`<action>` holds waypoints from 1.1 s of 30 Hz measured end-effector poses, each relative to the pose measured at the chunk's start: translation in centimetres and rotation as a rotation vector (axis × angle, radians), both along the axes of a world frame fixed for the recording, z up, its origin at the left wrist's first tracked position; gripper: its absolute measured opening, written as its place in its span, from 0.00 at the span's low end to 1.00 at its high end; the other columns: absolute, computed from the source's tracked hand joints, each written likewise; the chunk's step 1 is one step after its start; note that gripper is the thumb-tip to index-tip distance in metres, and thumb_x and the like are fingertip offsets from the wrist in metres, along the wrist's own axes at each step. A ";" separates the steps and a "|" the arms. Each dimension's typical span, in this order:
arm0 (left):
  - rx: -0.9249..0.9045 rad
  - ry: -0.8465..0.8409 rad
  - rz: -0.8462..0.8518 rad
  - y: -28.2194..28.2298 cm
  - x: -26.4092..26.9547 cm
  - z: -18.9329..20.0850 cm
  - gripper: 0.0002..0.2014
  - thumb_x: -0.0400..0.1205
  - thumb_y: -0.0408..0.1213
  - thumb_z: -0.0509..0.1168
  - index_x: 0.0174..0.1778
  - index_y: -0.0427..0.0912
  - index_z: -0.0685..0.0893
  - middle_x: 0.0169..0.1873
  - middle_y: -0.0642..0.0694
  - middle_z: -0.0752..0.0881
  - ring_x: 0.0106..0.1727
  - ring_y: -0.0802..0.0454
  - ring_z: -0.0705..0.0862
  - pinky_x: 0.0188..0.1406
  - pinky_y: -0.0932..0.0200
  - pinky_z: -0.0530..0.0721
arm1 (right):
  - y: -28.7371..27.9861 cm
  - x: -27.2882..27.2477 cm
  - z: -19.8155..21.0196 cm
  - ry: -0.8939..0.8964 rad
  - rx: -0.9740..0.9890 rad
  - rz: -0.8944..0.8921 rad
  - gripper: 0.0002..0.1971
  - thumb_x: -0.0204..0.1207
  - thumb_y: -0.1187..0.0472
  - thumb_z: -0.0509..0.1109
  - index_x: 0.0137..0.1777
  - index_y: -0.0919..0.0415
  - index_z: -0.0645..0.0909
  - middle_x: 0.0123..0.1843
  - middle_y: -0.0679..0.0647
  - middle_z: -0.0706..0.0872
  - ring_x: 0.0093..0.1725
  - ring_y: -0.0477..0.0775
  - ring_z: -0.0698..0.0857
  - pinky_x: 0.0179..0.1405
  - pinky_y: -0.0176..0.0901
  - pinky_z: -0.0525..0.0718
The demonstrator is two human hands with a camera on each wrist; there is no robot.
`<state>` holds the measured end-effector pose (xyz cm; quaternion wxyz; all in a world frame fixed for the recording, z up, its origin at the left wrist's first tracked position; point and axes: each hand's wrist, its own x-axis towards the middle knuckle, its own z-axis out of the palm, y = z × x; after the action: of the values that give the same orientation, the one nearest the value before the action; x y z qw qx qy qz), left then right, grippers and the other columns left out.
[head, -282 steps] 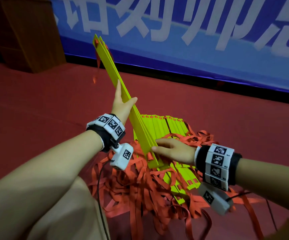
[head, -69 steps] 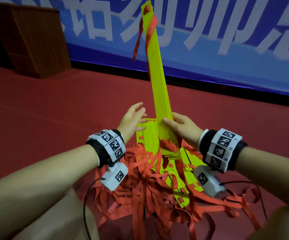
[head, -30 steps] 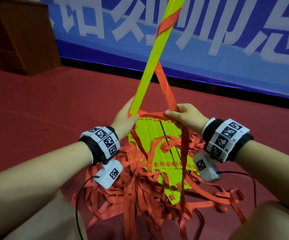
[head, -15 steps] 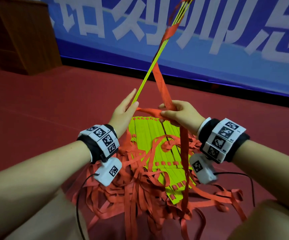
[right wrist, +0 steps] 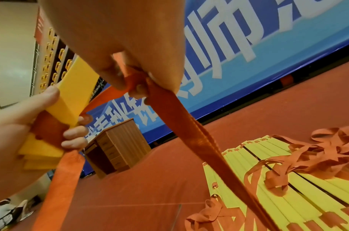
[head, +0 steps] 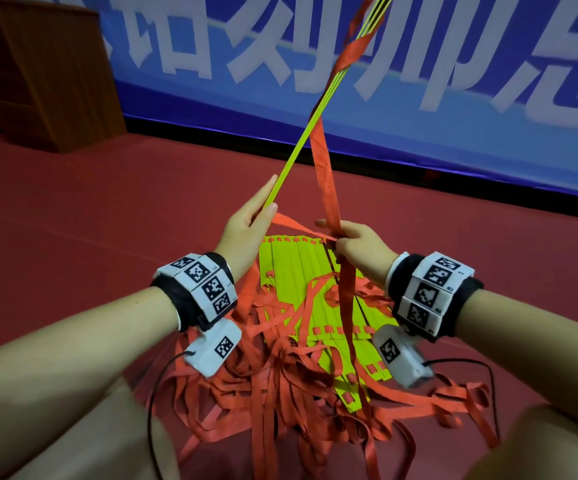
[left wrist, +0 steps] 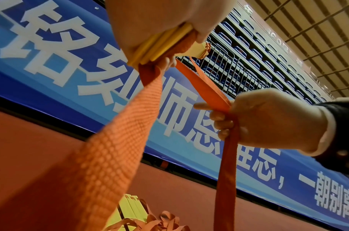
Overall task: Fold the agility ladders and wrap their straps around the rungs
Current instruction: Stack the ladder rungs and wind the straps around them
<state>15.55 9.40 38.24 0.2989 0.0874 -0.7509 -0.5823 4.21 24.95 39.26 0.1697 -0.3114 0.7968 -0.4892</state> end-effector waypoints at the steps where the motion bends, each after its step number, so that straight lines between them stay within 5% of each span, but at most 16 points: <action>1: -0.003 0.005 0.007 -0.1 0.0 0.1 0.22 0.89 0.37 0.57 0.74 0.67 0.69 0.73 0.25 0.65 0.74 0.23 0.61 0.72 0.25 0.60 | -0.2 0.0 0.0 -0.032 -0.020 -0.032 0.20 0.79 0.72 0.58 0.66 0.59 0.82 0.35 0.48 0.75 0.33 0.47 0.72 0.36 0.38 0.73; 5: -0.047 0.001 0.045 -0.6 0.4 0.1 0.22 0.89 0.36 0.57 0.79 0.57 0.69 0.73 0.26 0.67 0.74 0.26 0.64 0.73 0.30 0.64 | -0.6 0.1 -0.2 -0.125 -0.072 -0.066 0.19 0.82 0.50 0.65 0.55 0.67 0.87 0.32 0.46 0.75 0.33 0.46 0.72 0.38 0.41 0.70; 8: -0.078 -0.017 0.062 -1.0 0.6 0.0 0.22 0.89 0.36 0.57 0.79 0.58 0.70 0.71 0.24 0.68 0.73 0.24 0.65 0.72 0.29 0.65 | -0.5 0.2 -0.7 -0.181 -0.096 0.031 0.09 0.80 0.60 0.70 0.39 0.63 0.84 0.29 0.50 0.78 0.31 0.48 0.74 0.36 0.40 0.72; 12: -0.094 -0.025 0.086 -1.0 0.7 -0.2 0.22 0.88 0.36 0.58 0.79 0.57 0.70 0.70 0.25 0.71 0.70 0.23 0.67 0.72 0.30 0.67 | -0.7 0.6 -1.0 -0.295 -0.091 0.191 0.08 0.78 0.75 0.65 0.39 0.66 0.80 0.35 0.58 0.85 0.35 0.51 0.85 0.43 0.42 0.82; 15: -0.065 0.010 0.069 -0.9 0.6 -0.5 0.24 0.86 0.35 0.64 0.79 0.54 0.71 0.74 0.36 0.75 0.74 0.41 0.72 0.77 0.39 0.66 | -1.0 1.5 -0.8 -0.385 -0.125 0.226 0.09 0.78 0.80 0.59 0.45 0.71 0.78 0.35 0.58 0.89 0.32 0.49 0.88 0.35 0.37 0.84; 17: -0.074 0.046 0.098 -1.3 0.4 -0.7 0.29 0.79 0.44 0.71 0.77 0.58 0.73 0.74 0.55 0.78 0.74 0.59 0.76 0.78 0.47 0.70 | -1.3 1.9 -0.3 -0.363 -0.144 0.173 0.12 0.77 0.81 0.57 0.44 0.65 0.75 0.34 0.58 0.88 0.21 0.46 0.79 0.20 0.33 0.74; 19: -0.129 -0.022 0.172 -1.8 0.2 -0.5 0.33 0.74 0.51 0.73 0.77 0.64 0.72 0.72 0.60 0.79 0.72 0.61 0.77 0.76 0.53 0.73 | -1.6 1.9 0.2 -0.312 -0.180 0.105 0.13 0.74 0.80 0.54 0.43 0.62 0.75 0.32 0.58 0.85 0.17 0.45 0.68 0.15 0.31 0.63; 22: -0.304 -0.222 0.317 -1.7 0.2 -0.3 0.34 0.76 0.52 0.74 0.78 0.59 0.71 0.69 0.52 0.83 0.68 0.51 0.81 0.68 0.56 0.77 | -1.6 1.8 1.3 -0.283 -0.213 0.107 0.13 0.80 0.71 0.55 0.42 0.63 0.81 0.24 0.52 0.79 0.16 0.44 0.62 0.14 0.31 0.57; 25: -0.327 -0.278 0.325 -1.3 -0.2 -0.4 0.21 0.75 0.54 0.74 0.61 0.52 0.81 0.42 0.53 0.88 0.48 0.46 0.87 0.44 0.56 0.80 | -1.3 1.8 2.0 -0.250 -0.208 0.149 0.10 0.85 0.66 0.58 0.49 0.66 0.82 0.26 0.53 0.80 0.16 0.43 0.63 0.14 0.31 0.58; 27: -0.282 -0.300 0.315 -1.5 -0.7 -0.8 0.21 0.73 0.56 0.75 0.53 0.48 0.80 0.36 0.49 0.86 0.40 0.44 0.86 0.37 0.52 0.81 | -1.2 1.7 2.1 -0.189 -0.176 0.161 0.10 0.85 0.69 0.58 0.50 0.66 0.81 0.30 0.56 0.80 0.16 0.42 0.65 0.15 0.30 0.60; 30: -0.111 -0.258 0.232 -1.3 -1.0 -1.3 0.25 0.72 0.55 0.76 0.58 0.47 0.77 0.41 0.39 0.89 0.41 0.39 0.89 0.31 0.53 0.82 | -1.1 1.6 2.4 -0.111 -0.135 0.169 0.09 0.85 0.71 0.56 0.51 0.66 0.79 0.32 0.58 0.80 0.15 0.40 0.67 0.15 0.29 0.63; 33: 0.146 -0.107 0.019 -0.7 -0.9 -0.8 0.23 0.81 0.34 0.71 0.71 0.48 0.73 0.51 0.36 0.88 0.34 0.44 0.91 0.23 0.61 0.83 | -0.9 1.2 2.7 -0.079 -0.144 0.130 0.10 0.85 0.71 0.56 0.48 0.63 0.79 0.31 0.57 0.79 0.16 0.39 0.68 0.15 0.28 0.64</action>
<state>14.67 8.72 37.49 0.2566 0.1471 -0.7205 -0.6273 5.39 24.08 41.92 0.2095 -0.3544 0.7303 -0.5452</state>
